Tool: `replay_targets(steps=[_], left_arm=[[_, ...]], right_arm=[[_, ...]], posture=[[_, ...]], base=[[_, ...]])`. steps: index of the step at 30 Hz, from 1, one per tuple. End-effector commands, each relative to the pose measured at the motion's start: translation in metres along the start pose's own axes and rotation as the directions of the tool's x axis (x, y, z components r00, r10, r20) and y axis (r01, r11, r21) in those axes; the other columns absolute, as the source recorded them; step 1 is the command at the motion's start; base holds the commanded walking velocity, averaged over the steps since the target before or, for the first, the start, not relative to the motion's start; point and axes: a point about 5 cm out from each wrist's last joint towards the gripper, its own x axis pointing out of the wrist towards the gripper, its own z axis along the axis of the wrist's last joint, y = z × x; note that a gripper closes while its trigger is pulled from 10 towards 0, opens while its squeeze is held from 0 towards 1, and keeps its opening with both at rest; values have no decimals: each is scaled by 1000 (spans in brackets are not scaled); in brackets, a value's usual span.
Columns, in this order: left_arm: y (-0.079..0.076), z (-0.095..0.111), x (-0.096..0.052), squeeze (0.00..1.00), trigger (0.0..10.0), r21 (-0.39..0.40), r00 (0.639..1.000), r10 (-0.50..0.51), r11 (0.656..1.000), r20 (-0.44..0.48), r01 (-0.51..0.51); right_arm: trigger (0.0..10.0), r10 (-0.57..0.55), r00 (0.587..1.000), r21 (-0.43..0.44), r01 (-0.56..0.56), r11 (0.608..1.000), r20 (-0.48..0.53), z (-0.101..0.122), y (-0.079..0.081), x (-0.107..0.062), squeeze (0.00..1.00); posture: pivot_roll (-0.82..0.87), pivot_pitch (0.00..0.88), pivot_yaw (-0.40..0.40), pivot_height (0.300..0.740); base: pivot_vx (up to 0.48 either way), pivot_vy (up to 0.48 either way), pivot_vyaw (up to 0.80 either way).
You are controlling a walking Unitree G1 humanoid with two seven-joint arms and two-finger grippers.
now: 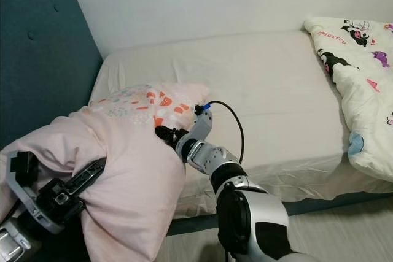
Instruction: Clean up the room
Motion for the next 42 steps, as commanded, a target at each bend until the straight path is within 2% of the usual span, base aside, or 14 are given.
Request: replay_targets(steps=[1,10,16,17,22,24,26,27,28,30,35,37,39,42], left_arm=[[-10,-8,6,0,0,16,995,-64,998,-75,65],[0,-10,10,0,0,106,995,27,994,-101,-16],[24,-13,17,0,0,341,963,246,920,-110,-196],[34,-14,22,0,0,442,946,313,862,-82,-247],[39,-13,26,0,0,507,937,344,819,-56,-270],[44,-7,42,0,0,648,926,374,692,55,-318],[44,-7,42,0,0,648,926,374,692,55,-318],[47,-3,50,0,0,724,908,397,588,130,-361],[47,-3,50,0,0,724,908,397,588,130,-361],[47,7,59,0,0,776,868,402,431,292,-461],[43,15,61,0,0,780,822,375,304,430,-547],[38,21,57,0,0,767,764,325,149,558,-624],[38,21,57,0,0,767,764,325,149,558,-624],[32,25,54,0,0,720,695,263,1,670,-694]], right_arm=[[0,-4,999,-32,2,999,-46,-12,3,4,0],[0,-78,997,-220,80,972,16,0,-7,-1,0],[0,-99,987,-329,136,935,126,23,-7,-5,0],[0,-83,979,-367,148,918,187,39,0,-7,0],[0,-67,972,-393,154,907,226,49,6,-8,0],[0,23,961,-499,122,858,275,70,32,-9,0],[0,23,961,-499,122,858,275,70,32,-9,0],[0,75,959,-560,95,823,273,75,45,-7,0],[0,75,959,-560,95,823,273,75,45,-7,0],[0,181,952,-626,13,780,245,75,69,-4,0],[0,277,940,-666,-78,742,199,69,86,1,0],[0,343,927,-683,-152,715,153,60,95,4,0],[0,343,927,-683,-152,715,153,60,95,4,0],[0,378,918,-695,-195,692,120,53,99,6,0]], posture=[[107,185,2,582],[101,187,-1,582],[100,189,-7,582],[94,193,-14,582],[87,194,-21,582],[92,196,-34,582],[92,196,-34,582],[95,198,-38,582],[95,198,-38,582],[96,199,-42,582],[98,201,-44,582],[106,205,-48,582],[106,205,-48,582],[114,203,-51,582]], base=[[0,0,0],[0,0,0],[0,0,0],[0,0,0],[0,0,0],[0,0,0],[0,0,0],[0,0,0],[0,0,0],[0,0,0],[0,0,0],[0,0,0],[0,0,0],[0,0,0]])
